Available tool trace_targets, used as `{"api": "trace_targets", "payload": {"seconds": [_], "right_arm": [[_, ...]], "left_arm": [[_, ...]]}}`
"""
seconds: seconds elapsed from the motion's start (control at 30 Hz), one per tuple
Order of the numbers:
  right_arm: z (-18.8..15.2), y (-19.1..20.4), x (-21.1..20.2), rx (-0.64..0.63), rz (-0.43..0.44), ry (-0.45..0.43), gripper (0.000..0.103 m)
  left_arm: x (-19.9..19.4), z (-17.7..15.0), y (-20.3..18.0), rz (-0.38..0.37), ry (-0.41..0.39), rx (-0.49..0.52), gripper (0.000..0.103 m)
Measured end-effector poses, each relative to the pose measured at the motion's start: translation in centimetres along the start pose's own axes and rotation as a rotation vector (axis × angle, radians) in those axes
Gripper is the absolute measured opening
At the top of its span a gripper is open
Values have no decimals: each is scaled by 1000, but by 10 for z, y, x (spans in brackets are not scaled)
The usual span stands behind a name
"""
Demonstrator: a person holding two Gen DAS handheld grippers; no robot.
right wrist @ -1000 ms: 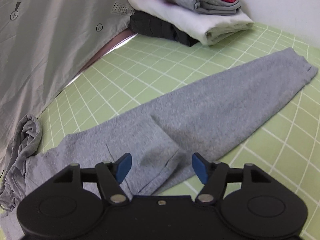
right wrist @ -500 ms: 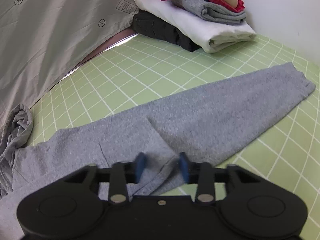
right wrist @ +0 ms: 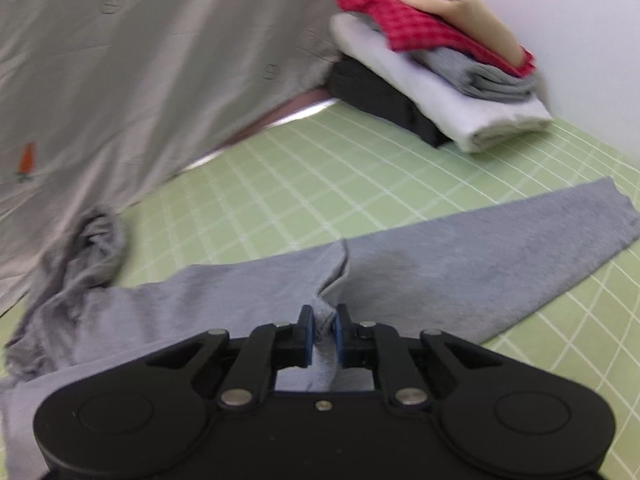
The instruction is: Fold clothes
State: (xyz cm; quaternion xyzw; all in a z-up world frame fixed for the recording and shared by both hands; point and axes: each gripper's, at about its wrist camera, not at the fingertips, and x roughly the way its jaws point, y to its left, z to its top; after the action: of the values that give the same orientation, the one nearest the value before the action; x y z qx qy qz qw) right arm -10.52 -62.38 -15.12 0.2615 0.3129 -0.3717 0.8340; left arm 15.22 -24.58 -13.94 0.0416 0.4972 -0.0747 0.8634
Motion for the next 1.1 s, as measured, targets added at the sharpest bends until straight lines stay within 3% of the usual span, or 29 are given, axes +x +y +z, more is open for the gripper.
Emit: {"api": "trace_targets", "payload": {"seconds": [0.23, 0.7, 0.87, 1.0, 1.1], "right_arm": [[-19, 56, -10, 2, 184, 65, 11], [-87, 229, -4, 100, 600, 269, 10], [-121, 269, 17, 80, 574, 365, 11], [-134, 267, 26, 122, 548, 426, 14], [-137, 261, 26, 159, 563, 456, 24]], "left_arm": [[5, -28, 22, 12, 64, 5, 85], [15, -17, 69, -34, 72, 51, 86], [23, -15, 76, -43, 98, 60, 87], [24, -18, 77, -52, 105, 75, 87], [24, -19, 76, -54, 113, 77, 87]]}}
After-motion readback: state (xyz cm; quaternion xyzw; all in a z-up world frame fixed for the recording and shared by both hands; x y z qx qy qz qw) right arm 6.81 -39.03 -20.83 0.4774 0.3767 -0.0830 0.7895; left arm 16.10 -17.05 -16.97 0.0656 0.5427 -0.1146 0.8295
